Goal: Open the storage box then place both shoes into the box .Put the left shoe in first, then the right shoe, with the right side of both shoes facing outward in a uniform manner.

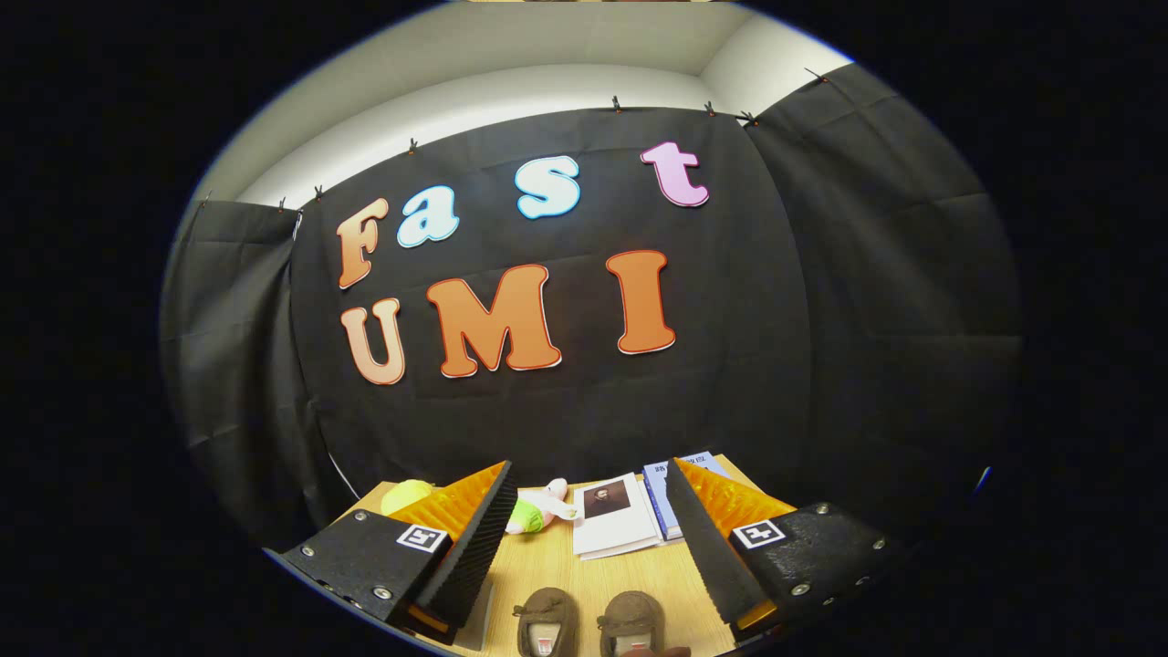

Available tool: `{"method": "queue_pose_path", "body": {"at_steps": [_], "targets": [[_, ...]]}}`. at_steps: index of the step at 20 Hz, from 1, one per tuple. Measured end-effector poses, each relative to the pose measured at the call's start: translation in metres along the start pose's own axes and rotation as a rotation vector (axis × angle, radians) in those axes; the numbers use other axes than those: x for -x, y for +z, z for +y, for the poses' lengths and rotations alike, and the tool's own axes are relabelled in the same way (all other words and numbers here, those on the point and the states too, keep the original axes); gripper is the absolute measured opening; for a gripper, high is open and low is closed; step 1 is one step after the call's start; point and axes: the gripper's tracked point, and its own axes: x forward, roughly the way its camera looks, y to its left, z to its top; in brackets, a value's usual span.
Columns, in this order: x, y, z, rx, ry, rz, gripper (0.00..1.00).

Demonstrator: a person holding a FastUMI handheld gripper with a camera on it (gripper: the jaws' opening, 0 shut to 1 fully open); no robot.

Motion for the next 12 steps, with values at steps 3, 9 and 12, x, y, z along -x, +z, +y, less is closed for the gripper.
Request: {"method": "queue_pose_path", "body": {"at_steps": [3, 9, 12], "targets": [[0.0008, -0.0003, 0.0046, 0.018, 0.007, 0.001, 0.97], [0.0010, -0.0042, 0.0069, 0.067, 0.007, 0.002, 0.97], [-0.0009, -0.0063, 0.0063, 0.068, 0.004, 0.006, 0.97]]}}
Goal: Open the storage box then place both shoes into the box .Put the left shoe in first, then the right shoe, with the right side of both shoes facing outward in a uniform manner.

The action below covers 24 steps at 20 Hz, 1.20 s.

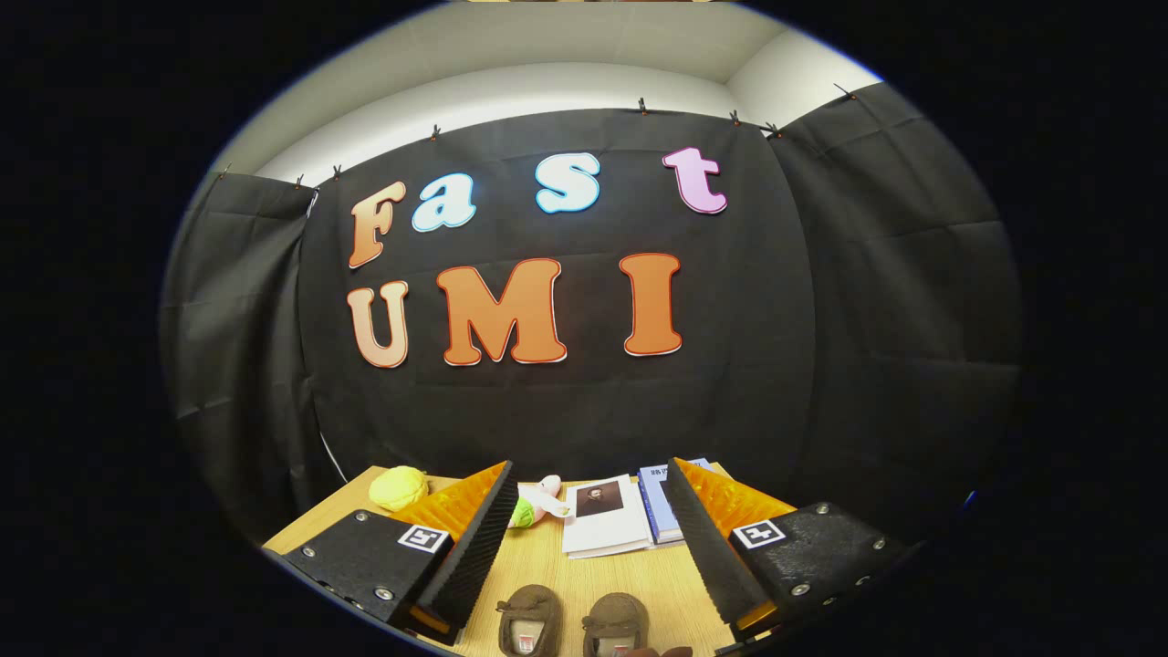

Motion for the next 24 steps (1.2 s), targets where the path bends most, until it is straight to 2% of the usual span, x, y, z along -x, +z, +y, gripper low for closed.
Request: {"method": "queue_pose_path", "body": {"at_steps": [24], "targets": [[0.0008, -0.0076, -0.0015, 0.061, -0.010, 0.014, 0.97]]}}
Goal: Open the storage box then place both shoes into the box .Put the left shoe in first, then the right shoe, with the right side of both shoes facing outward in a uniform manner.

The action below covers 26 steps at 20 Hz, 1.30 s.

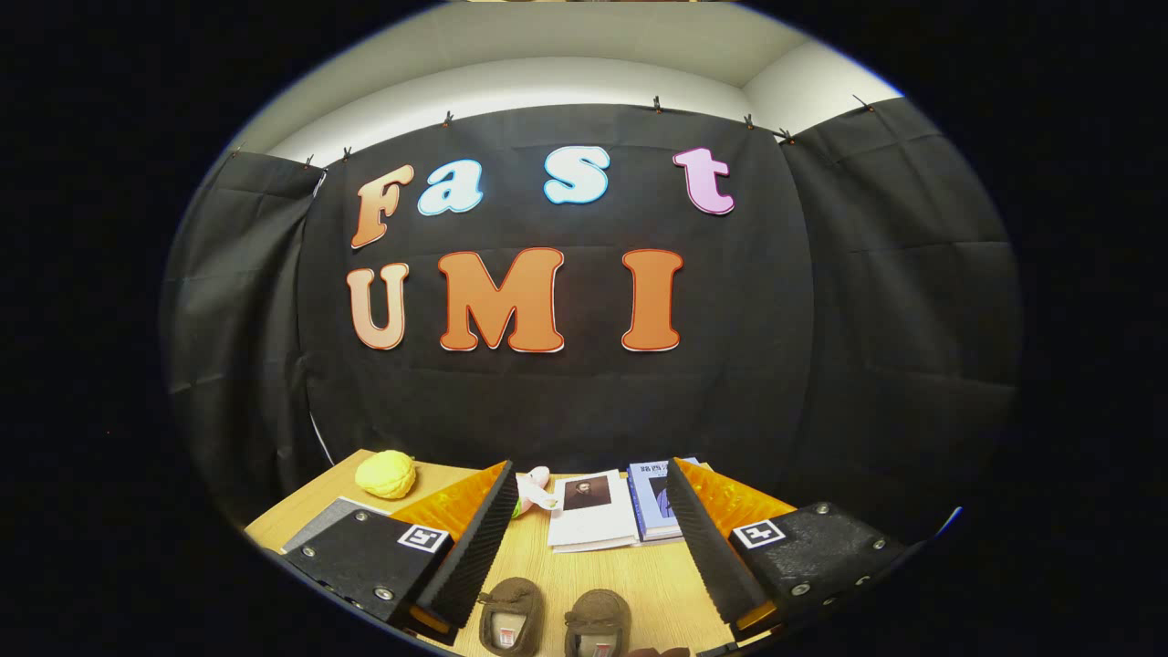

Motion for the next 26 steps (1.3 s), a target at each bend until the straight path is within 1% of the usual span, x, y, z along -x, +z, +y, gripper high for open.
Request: {"method": "queue_pose_path", "body": {"at_steps": [5, 7, 9, 12, 18, 22, 24, 26], "targets": [[-0.002, -0.006, -0.002, 0.010, -0.004, 0.009, 0.97], [-0.005, -0.009, 0.001, 0.003, 0.011, 0.011, 0.97], [-0.009, -0.025, 0.018, -0.044, 0.074, 0.046, 0.97], [-0.017, -0.061, 0.043, -0.157, 0.171, 0.132, 0.97], [-0.026, -0.153, 0.106, -0.387, 0.350, 0.384, 0.98], [-0.022, -0.217, 0.155, -0.517, 0.480, 0.584, 0.98], [-0.017, -0.236, 0.178, -0.619, 0.542, 0.654, 0.98], [-0.013, -0.250, 0.195, -0.696, 0.579, 0.706, 0.98]]}}
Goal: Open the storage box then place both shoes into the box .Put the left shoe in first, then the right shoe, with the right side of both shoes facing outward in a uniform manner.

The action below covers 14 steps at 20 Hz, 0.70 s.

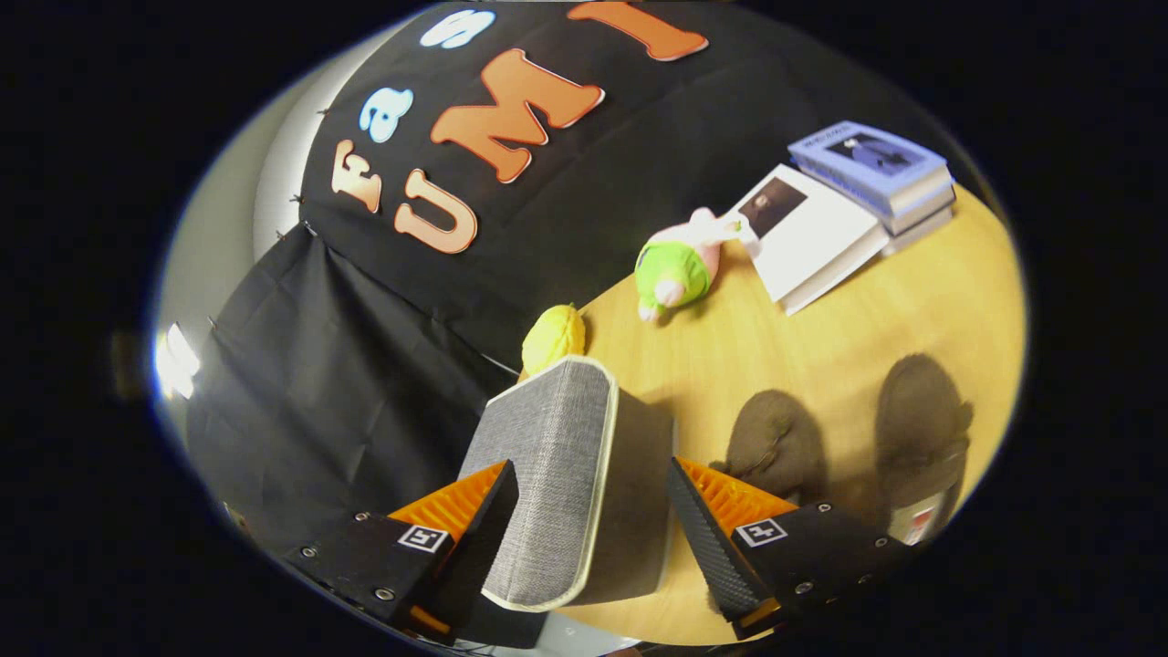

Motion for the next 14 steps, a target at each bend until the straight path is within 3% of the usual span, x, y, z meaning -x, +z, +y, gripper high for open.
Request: {"method": "queue_pose_path", "body": {"at_steps": [10, 12, 14], "targets": [[-0.034, -0.033, 0.018, -0.279, 0.195, 0.096, 0.96], [-0.032, -0.030, 0.026, -0.357, 0.251, 0.075, 0.91], [-0.031, -0.033, 0.026, -0.358, 0.251, 0.058, 0.75]]}}
